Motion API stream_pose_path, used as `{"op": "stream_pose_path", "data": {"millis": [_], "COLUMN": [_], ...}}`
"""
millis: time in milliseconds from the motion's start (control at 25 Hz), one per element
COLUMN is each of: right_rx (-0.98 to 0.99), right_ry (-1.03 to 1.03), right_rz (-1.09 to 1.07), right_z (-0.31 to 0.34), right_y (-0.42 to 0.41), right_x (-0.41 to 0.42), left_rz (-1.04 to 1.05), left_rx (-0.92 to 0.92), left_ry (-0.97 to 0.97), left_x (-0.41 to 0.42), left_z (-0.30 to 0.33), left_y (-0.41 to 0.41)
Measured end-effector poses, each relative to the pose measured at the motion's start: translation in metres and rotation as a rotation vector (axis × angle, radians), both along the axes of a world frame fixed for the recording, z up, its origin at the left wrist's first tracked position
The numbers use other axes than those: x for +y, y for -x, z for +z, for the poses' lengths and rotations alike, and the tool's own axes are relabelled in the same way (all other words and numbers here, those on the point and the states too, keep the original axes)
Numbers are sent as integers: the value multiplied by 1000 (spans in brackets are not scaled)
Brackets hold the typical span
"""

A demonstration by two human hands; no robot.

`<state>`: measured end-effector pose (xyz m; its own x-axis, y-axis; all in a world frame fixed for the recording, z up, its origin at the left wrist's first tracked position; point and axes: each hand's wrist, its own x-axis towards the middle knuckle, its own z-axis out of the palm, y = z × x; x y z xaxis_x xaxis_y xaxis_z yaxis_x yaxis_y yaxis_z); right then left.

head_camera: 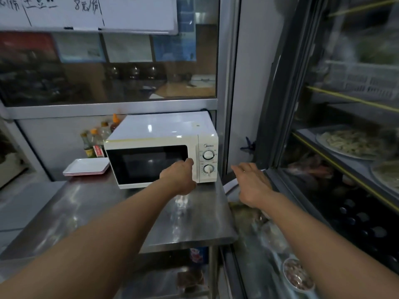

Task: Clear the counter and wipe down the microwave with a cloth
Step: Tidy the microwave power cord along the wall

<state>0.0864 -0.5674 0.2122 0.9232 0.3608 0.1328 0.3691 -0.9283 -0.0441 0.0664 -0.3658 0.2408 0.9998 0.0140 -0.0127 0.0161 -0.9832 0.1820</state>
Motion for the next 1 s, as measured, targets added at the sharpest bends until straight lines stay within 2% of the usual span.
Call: {"op": "stream_pose_path", "data": {"millis": [400,760,1000], "right_rx": [-23,-16,29], "right_ry": [-7,-132,-219], "right_rz": [-113,-267,-296], "right_z": [14,17,11], "right_y": [-96,-179,-232], "right_x": [30,55,54], "left_rz": [-98,-203,-209], "left_rx": [-69,-99,-92], "left_ry": [13,30,17], "left_x": [33,69,69], "left_z": [19,33,28], "left_y": [-110,-222,-275]}}
